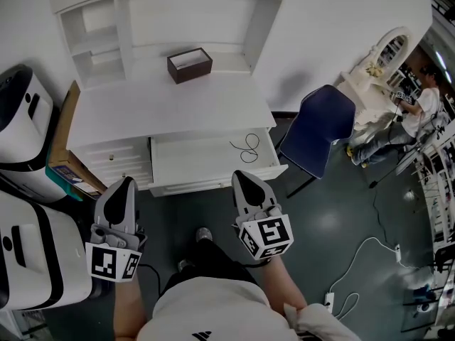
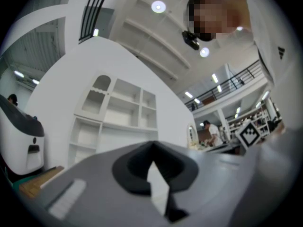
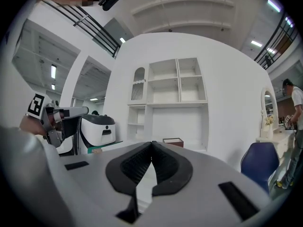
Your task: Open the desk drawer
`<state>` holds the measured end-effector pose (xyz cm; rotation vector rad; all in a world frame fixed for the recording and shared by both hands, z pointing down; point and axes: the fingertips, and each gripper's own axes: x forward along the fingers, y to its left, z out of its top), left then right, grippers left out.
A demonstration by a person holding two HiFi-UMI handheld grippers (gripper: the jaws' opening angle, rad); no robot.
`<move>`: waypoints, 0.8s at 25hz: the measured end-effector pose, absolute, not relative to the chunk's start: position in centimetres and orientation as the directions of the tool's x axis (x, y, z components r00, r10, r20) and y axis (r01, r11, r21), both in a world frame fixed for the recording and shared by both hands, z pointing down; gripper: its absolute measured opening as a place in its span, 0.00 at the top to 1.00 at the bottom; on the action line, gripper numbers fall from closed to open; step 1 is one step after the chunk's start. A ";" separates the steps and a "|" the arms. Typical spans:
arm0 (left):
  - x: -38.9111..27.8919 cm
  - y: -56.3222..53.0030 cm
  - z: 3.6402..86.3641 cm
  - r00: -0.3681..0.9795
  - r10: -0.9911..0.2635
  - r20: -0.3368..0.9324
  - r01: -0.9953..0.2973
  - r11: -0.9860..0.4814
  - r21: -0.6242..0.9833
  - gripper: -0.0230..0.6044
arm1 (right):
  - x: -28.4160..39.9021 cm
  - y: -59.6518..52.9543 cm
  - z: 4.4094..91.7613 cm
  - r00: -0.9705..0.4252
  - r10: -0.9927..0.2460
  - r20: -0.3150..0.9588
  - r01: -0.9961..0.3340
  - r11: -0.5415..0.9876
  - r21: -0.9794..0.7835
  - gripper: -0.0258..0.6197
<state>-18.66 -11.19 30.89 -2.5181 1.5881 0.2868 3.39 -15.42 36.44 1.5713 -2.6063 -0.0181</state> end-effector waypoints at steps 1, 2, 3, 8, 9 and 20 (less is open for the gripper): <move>-18.7 -11.1 30.8 0.421 -0.874 -0.243 -0.903 -0.428 -0.024 0.95 | 3.3 -15.2 35.9 -0.465 -0.883 0.067 -0.881 0.469 0.068 0.96; -18.8 -11.0 30.7 0.420 -0.873 -0.246 -0.903 -0.428 -0.023 0.95 | 3.2 -15.0 35.4 -0.466 -0.883 0.056 -0.880 0.469 0.075 0.96; -18.8 -10.8 30.5 0.420 -0.873 -0.249 -0.903 -0.429 -0.021 0.95 | 3.1 -14.7 34.9 -0.467 -0.883 0.045 -0.880 0.469 0.080 0.96; -19.0 -10.1 30.1 0.417 -0.870 -0.261 -0.904 -0.428 -0.019 0.95 | 3.2 -13.6 32.7 -0.461 -0.888 -0.011 -0.885 0.458 0.085 0.96; -19.1 -9.9 30.0 0.417 -0.870 -0.262 -0.904 -0.427 -0.018 0.95 | 3.2 -13.4 32.4 -0.458 -0.889 -0.020 -0.887 0.455 0.085 0.96; -19.6 -8.6 30.2 0.415 -0.871 -0.264 -0.903 -0.429 -0.007 0.95 | 2.8 -11.7 31.2 -0.446 -0.893 -0.049 -0.892 0.440 0.107 0.96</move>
